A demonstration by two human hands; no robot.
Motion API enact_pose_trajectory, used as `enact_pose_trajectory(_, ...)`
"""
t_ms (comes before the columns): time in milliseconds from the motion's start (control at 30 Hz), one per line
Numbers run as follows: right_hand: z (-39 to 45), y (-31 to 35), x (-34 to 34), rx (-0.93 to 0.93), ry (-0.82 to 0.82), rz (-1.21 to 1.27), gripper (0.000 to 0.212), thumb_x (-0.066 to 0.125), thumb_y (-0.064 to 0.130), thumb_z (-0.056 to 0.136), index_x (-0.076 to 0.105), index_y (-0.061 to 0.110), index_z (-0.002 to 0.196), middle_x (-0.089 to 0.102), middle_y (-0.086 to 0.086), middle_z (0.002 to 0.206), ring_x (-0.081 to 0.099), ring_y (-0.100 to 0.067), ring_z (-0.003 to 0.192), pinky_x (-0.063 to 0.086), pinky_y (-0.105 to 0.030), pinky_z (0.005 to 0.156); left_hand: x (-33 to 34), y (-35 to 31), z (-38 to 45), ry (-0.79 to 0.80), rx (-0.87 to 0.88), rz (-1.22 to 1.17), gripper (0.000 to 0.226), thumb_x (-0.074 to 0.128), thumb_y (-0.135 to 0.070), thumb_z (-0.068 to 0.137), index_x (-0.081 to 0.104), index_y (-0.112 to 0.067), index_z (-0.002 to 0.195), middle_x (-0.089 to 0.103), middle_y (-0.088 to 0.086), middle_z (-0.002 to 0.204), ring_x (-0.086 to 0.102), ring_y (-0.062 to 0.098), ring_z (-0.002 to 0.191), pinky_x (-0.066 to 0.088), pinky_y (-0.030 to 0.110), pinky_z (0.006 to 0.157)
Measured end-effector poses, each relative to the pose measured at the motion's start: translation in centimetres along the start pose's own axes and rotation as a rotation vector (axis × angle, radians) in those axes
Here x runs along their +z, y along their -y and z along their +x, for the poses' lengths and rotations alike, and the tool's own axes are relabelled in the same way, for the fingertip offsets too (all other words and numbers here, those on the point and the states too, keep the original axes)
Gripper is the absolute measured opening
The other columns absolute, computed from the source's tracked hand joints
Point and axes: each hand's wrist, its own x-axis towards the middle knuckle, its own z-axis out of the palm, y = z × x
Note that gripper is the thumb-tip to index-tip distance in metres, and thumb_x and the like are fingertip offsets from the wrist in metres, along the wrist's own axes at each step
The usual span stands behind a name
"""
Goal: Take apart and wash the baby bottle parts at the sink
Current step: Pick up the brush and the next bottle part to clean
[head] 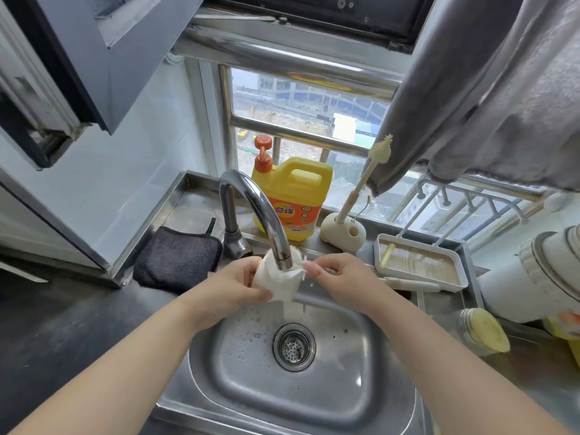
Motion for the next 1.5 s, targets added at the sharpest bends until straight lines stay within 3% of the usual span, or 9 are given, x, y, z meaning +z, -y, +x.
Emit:
enact_pose_trajectory(167, -0.6, -0.7, -0.7, 0.046, 0.023, -0.058, 0.026, 0.055, 0.056, 0.087, 0.07, 0.038, 0.075, 0.064, 0.021, 0.07, 0.057, 0.004, 0.077, 0.044, -0.021, 0.071, -0.6, 0.2, -0.4, -0.053, -0.016, -0.027, 0.06, 0.07, 0.001, 0.063, 0.05, -0.003, 0.12, 0.061, 0.021, 0.112, 0.059, 0.017, 0.095, 0.046, 0.036, 0.087)
enact_pose_trajectory(367, 0.1, 0.5, -0.3, -0.014, -0.015, 0.015, 0.025, 0.053, 0.053, 0.09, 0.07, 0.036, 0.081, 0.061, 0.024, 0.063, 0.052, 0.012, 0.063, 0.036, -0.016, 0.061, 0.3, -0.4, -0.1, -0.054, 0.014, -0.105, 0.05, 0.064, -0.003, 0.07, 0.059, -0.017, 0.118, 0.064, 0.012, 0.111, 0.057, 0.015, 0.092, 0.044, 0.031, 0.077)
enact_pose_trajectory(667, -0.6, -0.7, -0.7, 0.046, -0.009, 0.021, 0.026, 0.054, 0.052, 0.089, 0.065, 0.038, 0.07, 0.056, 0.03, 0.054, 0.052, 0.014, 0.062, 0.035, -0.015, 0.058, -0.2, 0.3, -0.7, -0.037, -0.022, 0.072, 0.032, 0.075, -0.008, 0.064, 0.069, 0.001, 0.095, 0.07, 0.011, 0.09, 0.062, 0.014, 0.084, 0.049, 0.025, 0.08)
enact_pose_trajectory(833, -0.9, -0.7, 0.9, -0.006, 0.049, -0.013, 0.025, 0.058, 0.058, 0.084, 0.071, 0.036, 0.08, 0.064, 0.021, 0.066, 0.059, 0.001, 0.067, 0.047, -0.02, 0.066, 0.2, -0.1, -0.5, -0.069, 0.005, 0.076, 0.048, 0.066, 0.003, 0.058, 0.067, -0.007, 0.105, 0.07, 0.011, 0.096, 0.064, 0.017, 0.088, 0.05, 0.03, 0.079)
enact_pose_trajectory(933, -1.0, -1.2, -0.6, 0.017, 0.012, -0.03, 0.021, 0.057, 0.053, 0.087, 0.068, 0.038, 0.078, 0.057, 0.03, 0.054, 0.053, 0.012, 0.06, 0.038, -0.015, 0.06, 0.2, -0.2, -0.7, -0.08, 0.028, -0.022, 0.056, 0.062, 0.002, 0.054, 0.065, -0.008, 0.109, 0.071, 0.006, 0.094, 0.065, 0.014, 0.087, 0.053, 0.024, 0.075)
enact_pose_trajectory(1067, -0.8, 0.1, -1.0, -0.056, 0.001, 0.027, 0.025, 0.052, 0.042, 0.094, 0.061, 0.036, 0.072, 0.045, 0.034, 0.043, 0.045, 0.02, 0.051, 0.034, -0.005, 0.051, 0.6, -0.6, -0.5, -0.018, 0.026, -0.164, 0.06, 0.073, -0.023, 0.06, 0.063, -0.006, 0.116, 0.07, 0.009, 0.105, 0.065, 0.016, 0.093, 0.054, 0.025, 0.074)
enact_pose_trajectory(1200, -1.3, -0.5, -0.5, -0.03, 0.051, 0.01, 0.028, 0.054, 0.048, 0.091, 0.062, 0.038, 0.066, 0.047, 0.023, 0.044, 0.043, 0.006, 0.047, 0.029, -0.012, 0.051, -0.2, -0.1, -0.9, -0.065, 0.005, -0.086, 0.064, 0.086, -0.046, 0.056, 0.068, -0.008, 0.105, 0.072, 0.009, 0.1, 0.067, 0.017, 0.091, 0.054, 0.024, 0.079)
enact_pose_trajectory(1367, -0.8, -0.4, -0.8, 0.013, 0.011, 0.033, 0.024, 0.054, 0.049, 0.091, 0.064, 0.039, 0.072, 0.052, 0.029, 0.048, 0.048, 0.014, 0.051, 0.033, -0.019, 0.056, -0.3, 0.1, -0.8, -0.057, -0.013, 0.004, 0.043, 0.076, -0.014, 0.067, 0.066, -0.006, 0.108, 0.071, 0.009, 0.104, 0.066, 0.018, 0.095, 0.051, 0.024, 0.082)
enact_pose_trajectory(1500, 0.1, 0.2, 1.0, -0.022, 0.024, -0.072, 0.028, 0.056, 0.061, 0.083, 0.071, 0.037, 0.081, 0.07, 0.012, 0.078, 0.061, 0.001, 0.082, 0.049, -0.025, 0.077, 0.0, -0.7, -0.3, -0.06, 0.047, 0.105, 0.037, 0.078, -0.009, 0.067, 0.067, -0.008, 0.102, 0.066, 0.021, 0.107, 0.063, 0.022, 0.094, 0.049, 0.035, 0.088)
